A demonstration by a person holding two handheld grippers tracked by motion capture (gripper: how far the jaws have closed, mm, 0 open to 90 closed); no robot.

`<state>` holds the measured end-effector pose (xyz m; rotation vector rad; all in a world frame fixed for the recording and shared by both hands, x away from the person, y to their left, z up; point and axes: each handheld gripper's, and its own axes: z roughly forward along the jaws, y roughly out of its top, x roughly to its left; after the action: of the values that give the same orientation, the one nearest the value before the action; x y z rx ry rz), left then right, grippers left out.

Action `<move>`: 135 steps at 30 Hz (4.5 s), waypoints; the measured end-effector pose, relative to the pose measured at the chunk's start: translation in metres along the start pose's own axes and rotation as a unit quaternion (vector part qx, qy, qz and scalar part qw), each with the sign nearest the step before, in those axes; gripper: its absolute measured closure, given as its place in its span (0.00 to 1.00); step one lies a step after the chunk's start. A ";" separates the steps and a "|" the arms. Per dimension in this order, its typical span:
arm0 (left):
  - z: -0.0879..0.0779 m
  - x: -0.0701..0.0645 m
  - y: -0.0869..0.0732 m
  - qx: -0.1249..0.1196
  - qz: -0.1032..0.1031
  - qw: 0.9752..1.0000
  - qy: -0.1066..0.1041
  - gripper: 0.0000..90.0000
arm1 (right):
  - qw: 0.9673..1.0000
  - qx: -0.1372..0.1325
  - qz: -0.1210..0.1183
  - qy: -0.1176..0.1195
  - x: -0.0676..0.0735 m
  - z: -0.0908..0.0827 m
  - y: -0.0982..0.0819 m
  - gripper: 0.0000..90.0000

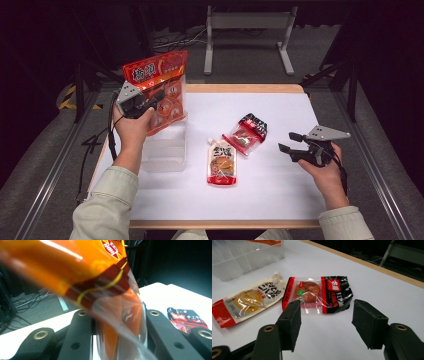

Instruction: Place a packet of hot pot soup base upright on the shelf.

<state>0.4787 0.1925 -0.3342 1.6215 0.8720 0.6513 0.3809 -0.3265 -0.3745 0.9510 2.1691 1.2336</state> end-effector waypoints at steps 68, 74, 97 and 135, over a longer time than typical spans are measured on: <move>0.001 0.014 -0.031 0.104 0.002 0.989 -0.107 0.79 | 1.000 0.005 -0.004 0.012 0.005 0.004 -0.002 0.43; -0.003 0.013 -0.031 0.128 -0.036 0.985 -0.112 0.78 | 1.000 0.005 -0.002 0.012 0.004 0.003 -0.002 0.43; -0.010 0.021 -0.054 0.130 -0.072 0.983 -0.108 0.77 | 1.000 0.008 -0.004 0.012 0.006 0.002 -0.003 0.43; -0.054 0.032 -0.037 0.048 -0.071 0.994 0.069 0.20 | 1.000 0.010 0.004 0.013 0.006 0.004 -0.005 0.38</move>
<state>0.4467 0.2531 -0.3591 1.5963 1.1229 0.6357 0.3780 -0.3218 -0.3815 0.9592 2.2042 1.2364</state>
